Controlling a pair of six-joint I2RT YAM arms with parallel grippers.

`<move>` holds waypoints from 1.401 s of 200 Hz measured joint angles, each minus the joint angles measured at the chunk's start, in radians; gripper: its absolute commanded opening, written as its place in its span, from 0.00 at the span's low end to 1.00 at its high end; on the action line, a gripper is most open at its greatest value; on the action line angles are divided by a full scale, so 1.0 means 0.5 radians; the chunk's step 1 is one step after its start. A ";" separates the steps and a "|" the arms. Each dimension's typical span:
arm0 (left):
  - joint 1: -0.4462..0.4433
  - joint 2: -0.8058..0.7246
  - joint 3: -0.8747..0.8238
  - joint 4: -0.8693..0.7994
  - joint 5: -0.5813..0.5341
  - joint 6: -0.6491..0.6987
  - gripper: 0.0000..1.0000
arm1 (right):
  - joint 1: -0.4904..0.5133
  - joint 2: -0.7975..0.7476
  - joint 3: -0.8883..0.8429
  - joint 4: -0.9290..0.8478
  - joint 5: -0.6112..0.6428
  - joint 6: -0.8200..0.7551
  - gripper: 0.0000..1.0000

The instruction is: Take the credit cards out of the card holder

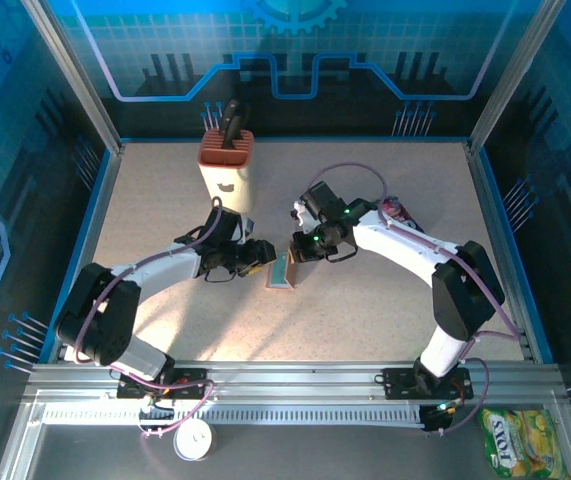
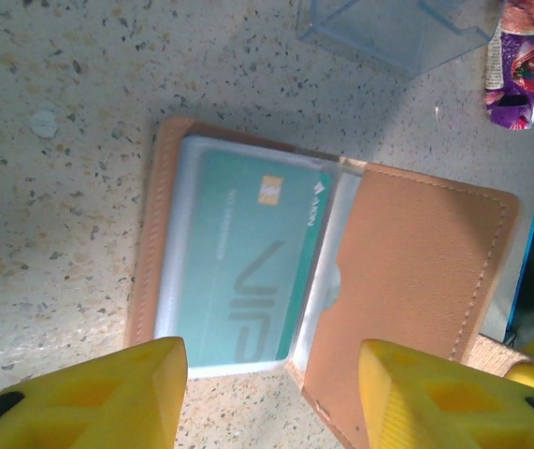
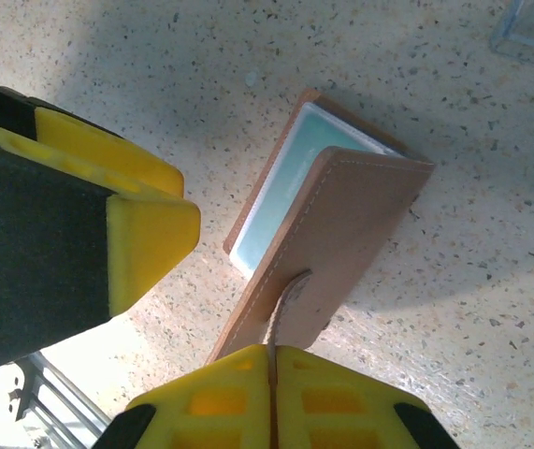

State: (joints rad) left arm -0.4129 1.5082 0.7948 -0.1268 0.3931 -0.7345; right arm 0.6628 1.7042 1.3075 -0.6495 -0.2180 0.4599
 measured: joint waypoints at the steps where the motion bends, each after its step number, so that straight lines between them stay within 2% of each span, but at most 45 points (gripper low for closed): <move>1: 0.000 0.000 0.000 0.000 -0.001 0.000 0.52 | 0.000 -0.001 0.001 -0.002 0.000 -0.002 0.00; 54: -0.004 0.001 0.000 0.002 -0.008 -0.001 0.50 | -0.002 -0.004 -0.010 -0.078 0.050 -0.042 0.00; 117: -0.054 0.082 0.000 0.002 -0.024 -0.005 0.40 | -0.115 -0.101 -0.176 -0.194 0.280 -0.101 0.00; 182: -0.114 0.219 0.005 0.002 -0.046 -0.071 0.17 | -0.288 -0.111 -0.429 -0.140 0.369 -0.139 0.08; 280: -0.138 0.258 0.056 -0.033 -0.152 -0.146 0.12 | -0.346 0.005 -0.534 0.072 0.314 -0.144 0.09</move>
State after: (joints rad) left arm -0.4820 1.6371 0.8227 -0.1432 0.3172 -0.8078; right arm 0.4896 1.7065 1.0405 -0.6132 -0.0608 0.3878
